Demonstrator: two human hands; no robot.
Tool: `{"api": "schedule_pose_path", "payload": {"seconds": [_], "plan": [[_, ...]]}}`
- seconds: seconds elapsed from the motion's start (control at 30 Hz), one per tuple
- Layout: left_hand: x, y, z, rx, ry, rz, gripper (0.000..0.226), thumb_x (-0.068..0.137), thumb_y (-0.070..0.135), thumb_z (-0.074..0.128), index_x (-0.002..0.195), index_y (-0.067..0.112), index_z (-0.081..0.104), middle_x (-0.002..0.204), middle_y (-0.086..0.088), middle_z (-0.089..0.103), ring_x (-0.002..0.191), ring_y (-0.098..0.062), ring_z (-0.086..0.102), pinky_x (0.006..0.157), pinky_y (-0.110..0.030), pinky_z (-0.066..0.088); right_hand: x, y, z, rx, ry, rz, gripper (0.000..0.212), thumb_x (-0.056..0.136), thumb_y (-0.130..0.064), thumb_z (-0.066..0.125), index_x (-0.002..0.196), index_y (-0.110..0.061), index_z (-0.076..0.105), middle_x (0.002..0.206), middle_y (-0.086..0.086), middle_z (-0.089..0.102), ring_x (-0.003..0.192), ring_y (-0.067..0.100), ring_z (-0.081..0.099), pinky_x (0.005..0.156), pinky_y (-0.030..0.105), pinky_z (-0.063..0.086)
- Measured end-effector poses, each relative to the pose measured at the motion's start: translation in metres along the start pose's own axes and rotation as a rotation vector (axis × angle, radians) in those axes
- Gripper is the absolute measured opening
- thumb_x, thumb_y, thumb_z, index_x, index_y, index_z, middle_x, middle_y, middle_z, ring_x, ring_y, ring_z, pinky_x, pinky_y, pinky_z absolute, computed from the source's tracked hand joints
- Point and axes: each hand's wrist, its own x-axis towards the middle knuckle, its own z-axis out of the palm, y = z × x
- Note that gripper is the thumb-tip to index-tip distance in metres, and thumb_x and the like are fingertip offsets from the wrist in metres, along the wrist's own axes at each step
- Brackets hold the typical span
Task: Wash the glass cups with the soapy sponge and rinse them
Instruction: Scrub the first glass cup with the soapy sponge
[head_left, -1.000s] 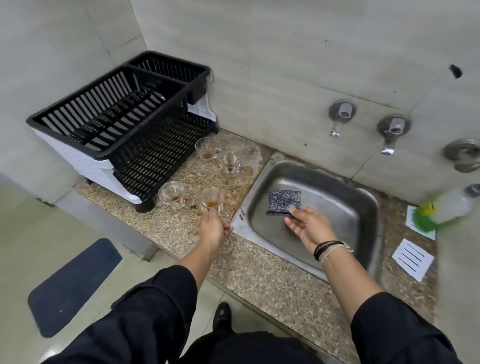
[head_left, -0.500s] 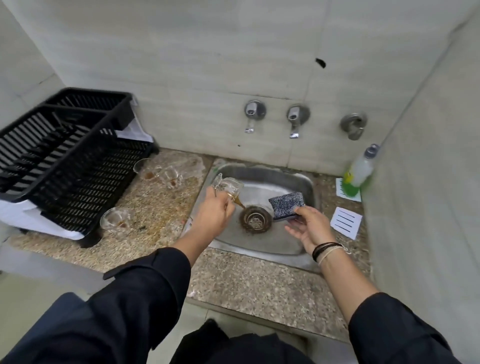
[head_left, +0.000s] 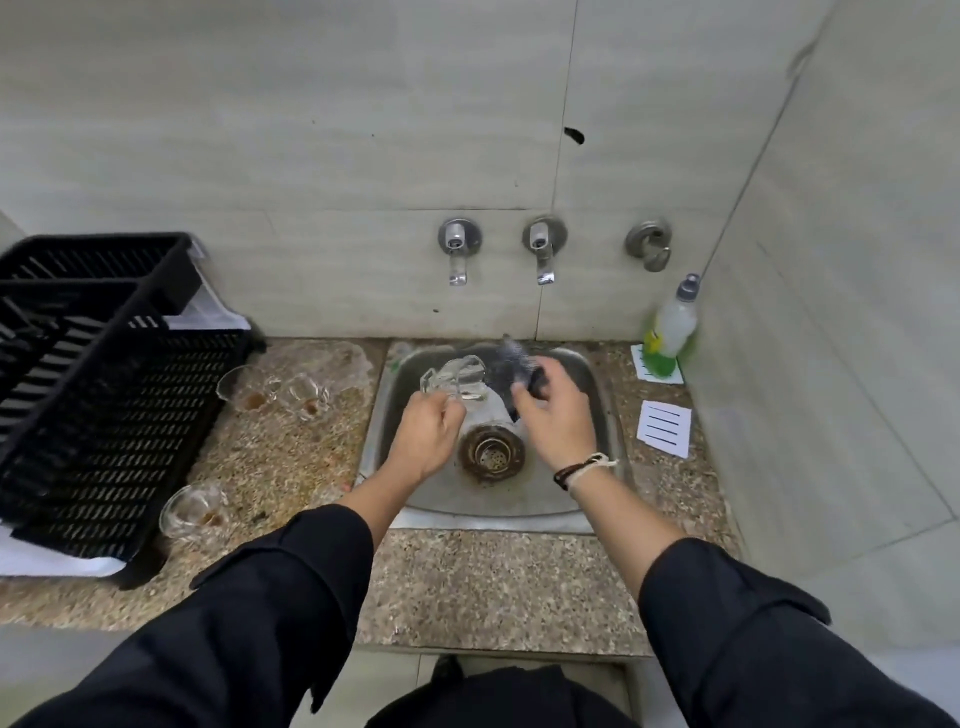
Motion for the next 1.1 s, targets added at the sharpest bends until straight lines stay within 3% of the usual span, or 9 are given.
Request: {"api": "schedule_pose_path", "payload": {"seconds": [0.1, 0.2, 0.4, 0.6, 0.67, 0.77, 0.83, 0.93, 1.1], "plan": [[0.002, -0.003, -0.006, -0.084, -0.042, 0.049, 0.038, 0.095, 0.022, 0.043, 0.059, 0.019, 0.031, 0.056, 0.002, 0.036, 0.056, -0.01, 0.034, 0.058, -0.037, 0.02, 0.0, -0.023, 0.031, -0.448, -0.059, -0.262, 0.026, 0.093, -0.021, 0.055, 0.118, -0.016, 0.062, 0.091, 0.011, 0.07, 0.09, 0.031, 0.065, 0.071, 0.041, 0.054], [0.012, -0.014, -0.014, -0.125, -0.027, 0.045, 0.038, 0.096, 0.025, 0.043, 0.06, 0.019, 0.033, 0.058, -0.003, 0.04, 0.061, -0.017, 0.039, 0.06, -0.034, 0.021, 0.006, -0.036, 0.052, -0.587, -0.134, -0.288, 0.018, 0.088, -0.015, 0.054, 0.102, -0.014, 0.064, 0.084, 0.011, 0.065, 0.09, 0.031, 0.06, 0.069, 0.04, 0.051], [0.019, -0.029, -0.027, -0.173, -0.048, 0.068, 0.04, 0.093, 0.022, 0.046, 0.06, -0.002, 0.046, 0.06, -0.022, 0.05, 0.065, -0.024, 0.044, 0.06, -0.042, 0.032, 0.041, -0.066, 0.077, 0.015, -0.113, 0.356, 0.023, 0.08, -0.006, 0.064, 0.059, -0.015, 0.057, 0.057, -0.005, 0.05, 0.062, 0.017, 0.047, 0.051, 0.026, 0.033], [0.031, -0.045, -0.036, -0.181, -0.111, 0.065, 0.038, 0.097, 0.016, 0.053, 0.062, 0.017, 0.039, 0.064, -0.002, 0.044, 0.066, -0.014, 0.042, 0.063, -0.035, 0.025, 0.049, -0.044, 0.068, -0.753, -0.264, -0.568, 0.013, 0.076, 0.002, 0.065, 0.08, -0.011, 0.065, 0.087, 0.008, 0.07, 0.089, 0.031, 0.064, 0.071, 0.033, 0.05], [0.031, -0.041, -0.037, -0.158, -0.116, 0.121, 0.035, 0.093, 0.025, 0.047, 0.06, 0.02, 0.036, 0.064, 0.001, 0.042, 0.069, -0.018, 0.041, 0.063, -0.038, 0.029, 0.043, -0.05, 0.072, -0.637, -0.248, -0.319, 0.013, 0.081, 0.0, 0.06, 0.079, -0.011, 0.066, 0.083, 0.004, 0.068, 0.081, 0.024, 0.061, 0.069, 0.031, 0.047], [0.036, -0.044, -0.032, -0.13, -0.181, 0.168, 0.033, 0.089, 0.033, 0.04, 0.058, 0.029, 0.029, 0.063, 0.007, 0.034, 0.065, -0.017, 0.038, 0.061, -0.038, 0.032, 0.044, -0.064, 0.087, 0.025, -0.114, 0.524, 0.012, 0.077, -0.008, 0.057, 0.067, -0.01, 0.065, 0.066, 0.004, 0.06, 0.071, 0.02, 0.055, 0.067, 0.031, 0.043], [0.039, -0.046, -0.029, -0.105, -0.267, 0.162, 0.032, 0.09, 0.035, 0.04, 0.059, 0.03, 0.032, 0.066, 0.006, 0.037, 0.066, -0.017, 0.039, 0.063, -0.035, 0.032, 0.046, -0.057, 0.088, 0.236, -0.021, 0.638, 0.01, 0.063, -0.01, 0.057, 0.062, -0.01, 0.067, 0.059, 0.003, 0.058, 0.072, 0.026, 0.056, 0.066, 0.037, 0.044], [0.043, -0.039, -0.032, -0.098, -0.406, 0.051, 0.031, 0.103, 0.03, 0.045, 0.075, 0.021, 0.055, 0.085, -0.006, 0.052, 0.098, -0.026, 0.048, 0.082, -0.036, 0.04, 0.042, -0.061, 0.077, -0.018, -0.074, 0.298, 0.01, 0.084, -0.013, 0.062, 0.082, -0.012, 0.072, 0.074, 0.003, 0.069, 0.073, 0.021, 0.06, 0.07, 0.032, 0.047], [0.05, -0.035, -0.041, -0.264, -0.406, -0.132, 0.023, 0.102, 0.041, 0.057, 0.086, 0.031, 0.07, 0.125, -0.008, 0.04, 0.126, -0.016, 0.034, 0.109, -0.028, 0.027, 0.042, -0.045, 0.059, -0.309, -0.092, -0.154, 0.032, 0.092, -0.01, 0.062, 0.123, -0.014, 0.068, 0.102, 0.009, 0.069, 0.107, 0.028, 0.054, 0.095, 0.041, 0.044]]}}
